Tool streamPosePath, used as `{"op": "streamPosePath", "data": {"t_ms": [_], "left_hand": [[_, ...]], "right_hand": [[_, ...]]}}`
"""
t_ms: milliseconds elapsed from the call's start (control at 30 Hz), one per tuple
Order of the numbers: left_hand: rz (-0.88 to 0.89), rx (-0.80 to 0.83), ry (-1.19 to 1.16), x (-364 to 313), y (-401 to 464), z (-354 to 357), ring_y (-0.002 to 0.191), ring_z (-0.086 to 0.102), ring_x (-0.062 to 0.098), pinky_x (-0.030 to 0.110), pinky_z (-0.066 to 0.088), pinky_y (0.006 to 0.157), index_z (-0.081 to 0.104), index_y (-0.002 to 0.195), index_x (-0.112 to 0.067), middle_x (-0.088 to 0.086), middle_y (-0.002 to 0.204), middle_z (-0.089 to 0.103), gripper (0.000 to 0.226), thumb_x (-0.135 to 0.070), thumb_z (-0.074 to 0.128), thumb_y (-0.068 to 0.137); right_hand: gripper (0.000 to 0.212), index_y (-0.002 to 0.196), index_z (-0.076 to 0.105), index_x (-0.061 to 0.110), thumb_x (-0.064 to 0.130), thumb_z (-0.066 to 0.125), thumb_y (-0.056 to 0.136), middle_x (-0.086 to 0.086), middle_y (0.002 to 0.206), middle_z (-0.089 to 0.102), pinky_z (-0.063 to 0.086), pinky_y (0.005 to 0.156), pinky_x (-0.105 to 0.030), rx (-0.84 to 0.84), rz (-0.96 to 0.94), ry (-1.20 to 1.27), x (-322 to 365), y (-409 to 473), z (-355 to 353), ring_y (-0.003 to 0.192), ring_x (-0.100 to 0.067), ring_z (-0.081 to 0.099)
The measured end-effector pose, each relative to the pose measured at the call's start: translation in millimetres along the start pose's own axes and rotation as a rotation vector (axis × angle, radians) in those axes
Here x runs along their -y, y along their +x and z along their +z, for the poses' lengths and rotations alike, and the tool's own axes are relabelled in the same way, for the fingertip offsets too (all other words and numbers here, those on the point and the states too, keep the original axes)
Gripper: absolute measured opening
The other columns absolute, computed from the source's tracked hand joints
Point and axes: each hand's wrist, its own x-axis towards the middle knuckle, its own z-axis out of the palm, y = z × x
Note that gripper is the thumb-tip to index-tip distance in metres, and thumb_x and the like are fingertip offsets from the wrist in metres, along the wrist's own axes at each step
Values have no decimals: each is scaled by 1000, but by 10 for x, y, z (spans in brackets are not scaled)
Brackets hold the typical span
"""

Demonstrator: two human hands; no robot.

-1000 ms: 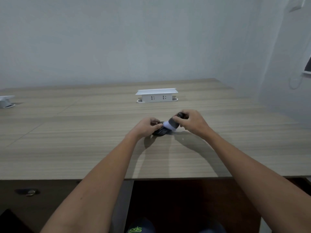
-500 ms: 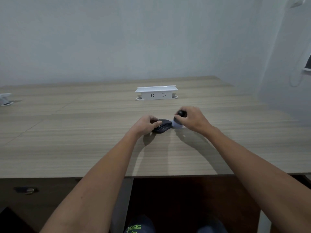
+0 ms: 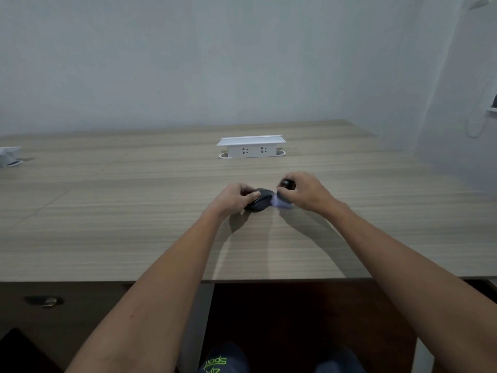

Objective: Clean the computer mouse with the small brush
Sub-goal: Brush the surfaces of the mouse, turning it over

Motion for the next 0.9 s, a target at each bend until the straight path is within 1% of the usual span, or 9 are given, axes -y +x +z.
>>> {"op": "streamPosePath", "data": {"t_ms": [67,200,233,333,367,500,633,800,900], "left_hand": [[-6,2,2,-2,0,-2,90,66,19,34,53,85,74,115,-9,12,105,77,29,-27,62,96],[0,-8,-4,9,7,-11,85,63,17,35,52,79,74,114,-9,14,106,76,27,-26,63,96],[-1,-6,-5,9,6,-8,85,63,17,35,52,79,74,114,-9,14,106,76,28,-26,63,96],[-10,-6,-16,3,-5,3,86,64,19,39,53,80,74,114,-10,14,105,77,27,-27,62,96],[-11,-8,-20,2,-7,2,85,64,20,40,54,80,74,114,-9,14,105,77,28,-27,63,96],[-11,-12,-16,2,-5,-6,80,61,23,36,50,71,73,115,-6,15,103,76,28,-25,62,96],[-30,-2,-16,-5,-12,-1,83,63,19,32,50,75,74,115,-9,13,103,77,29,-28,63,96],[-35,-9,-42,5,-11,-14,80,61,22,38,51,71,73,114,-7,17,104,76,29,-27,64,95],[-44,-4,-44,-6,-15,-8,82,63,21,41,53,77,74,114,-9,16,104,77,29,-28,63,96]], "right_hand": [[15,88,77,9,18,66,83,-6,84,77,53,74,-34,-71,19,31,4,4,-4,80,-21,68],[14,90,79,12,21,69,88,-2,78,76,49,61,-22,147,-41,171,86,-40,-17,62,-2,61],[14,89,78,11,21,68,88,-3,77,75,49,61,-24,121,-26,140,57,-35,13,63,-5,61],[15,82,75,8,19,66,84,-7,78,74,51,68,-35,-117,45,12,-59,-7,76,75,-23,67],[14,82,74,7,19,66,84,-8,77,74,51,69,-36,-133,37,23,-58,-12,68,75,-23,67],[15,87,78,10,22,69,89,-6,76,76,50,63,-30,60,-21,178,60,-41,16,65,-12,62],[15,85,76,8,20,66,84,-7,81,76,54,72,-36,-136,44,-2,-10,-2,57,80,-24,68],[15,85,77,10,23,69,86,-7,74,75,48,60,-32,91,-19,126,166,-24,29,60,-12,61],[16,79,75,7,18,65,84,-6,73,74,48,62,-32,-83,43,-36,98,16,59,71,-23,65]]}}
